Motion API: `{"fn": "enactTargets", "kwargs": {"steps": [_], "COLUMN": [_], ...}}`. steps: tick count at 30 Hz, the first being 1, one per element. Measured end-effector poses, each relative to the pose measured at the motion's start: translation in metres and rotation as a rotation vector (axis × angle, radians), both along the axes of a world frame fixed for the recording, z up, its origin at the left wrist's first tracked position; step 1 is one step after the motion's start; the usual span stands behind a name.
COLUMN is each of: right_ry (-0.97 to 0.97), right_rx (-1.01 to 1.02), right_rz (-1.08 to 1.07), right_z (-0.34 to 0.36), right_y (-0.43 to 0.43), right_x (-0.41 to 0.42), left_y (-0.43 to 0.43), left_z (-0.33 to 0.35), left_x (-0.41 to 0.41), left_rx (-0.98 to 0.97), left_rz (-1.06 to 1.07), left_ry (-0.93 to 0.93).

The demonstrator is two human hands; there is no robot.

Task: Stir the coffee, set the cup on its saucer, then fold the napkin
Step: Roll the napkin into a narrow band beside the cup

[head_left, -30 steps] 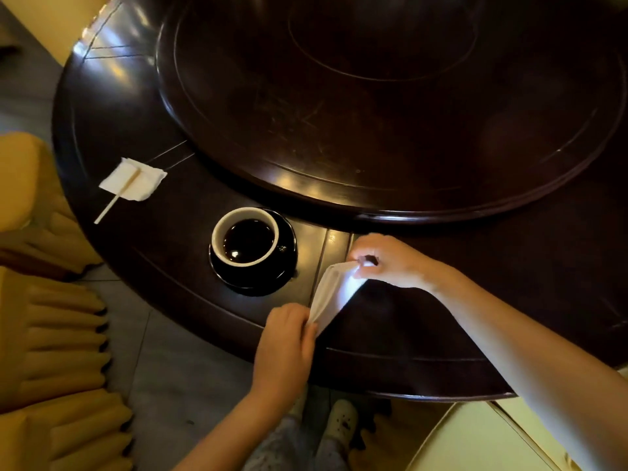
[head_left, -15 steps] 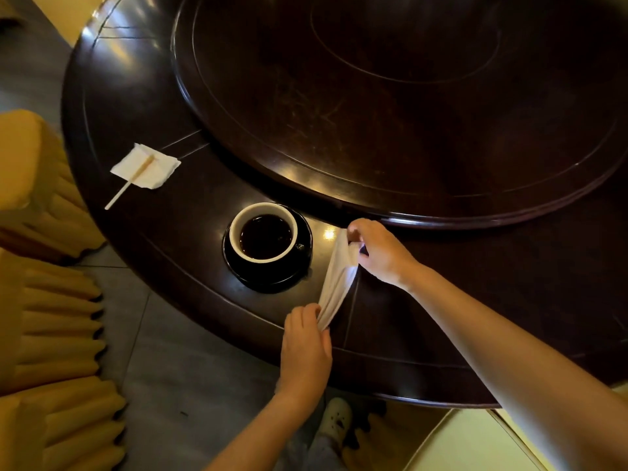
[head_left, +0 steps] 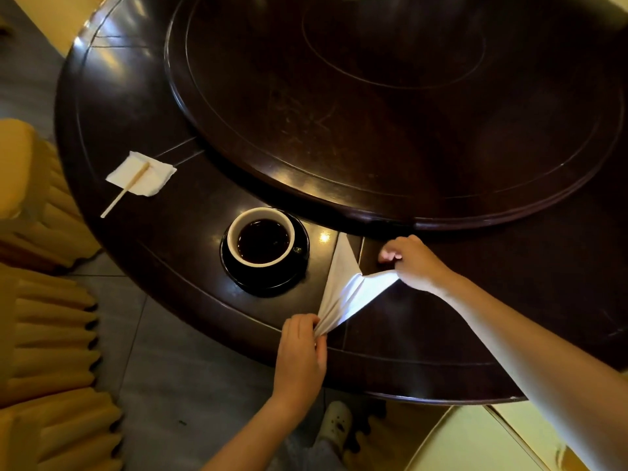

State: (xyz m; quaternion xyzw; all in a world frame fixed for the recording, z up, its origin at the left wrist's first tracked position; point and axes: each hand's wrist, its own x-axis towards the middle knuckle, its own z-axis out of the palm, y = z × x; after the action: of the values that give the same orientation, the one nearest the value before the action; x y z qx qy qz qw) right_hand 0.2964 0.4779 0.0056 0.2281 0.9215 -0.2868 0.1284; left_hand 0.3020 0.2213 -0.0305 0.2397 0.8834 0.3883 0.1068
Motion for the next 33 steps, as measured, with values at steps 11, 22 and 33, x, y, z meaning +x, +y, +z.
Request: {"fn": "enactTargets", "kwargs": {"steps": [11, 22, 33], "right_ry": [-0.118, 0.078, 0.038], "right_rx": [-0.197, -0.231, -0.317], "right_rz": [-0.285, -0.350, -0.328], "right_z": [0.010, 0.009, 0.022], "right_y": [-0.049, -0.059, -0.034], "right_x": [-0.082, -0.074, -0.056], "left_y": [-0.002, 0.001, 0.008], "left_z": [-0.002, 0.003, 0.017], "left_x": [0.008, 0.023, 0.001], "left_rx": [-0.085, -0.077, -0.278], "left_rz": [0.008, -0.002, -0.066], "left_ry": [-0.003, -0.146, -0.230]}}
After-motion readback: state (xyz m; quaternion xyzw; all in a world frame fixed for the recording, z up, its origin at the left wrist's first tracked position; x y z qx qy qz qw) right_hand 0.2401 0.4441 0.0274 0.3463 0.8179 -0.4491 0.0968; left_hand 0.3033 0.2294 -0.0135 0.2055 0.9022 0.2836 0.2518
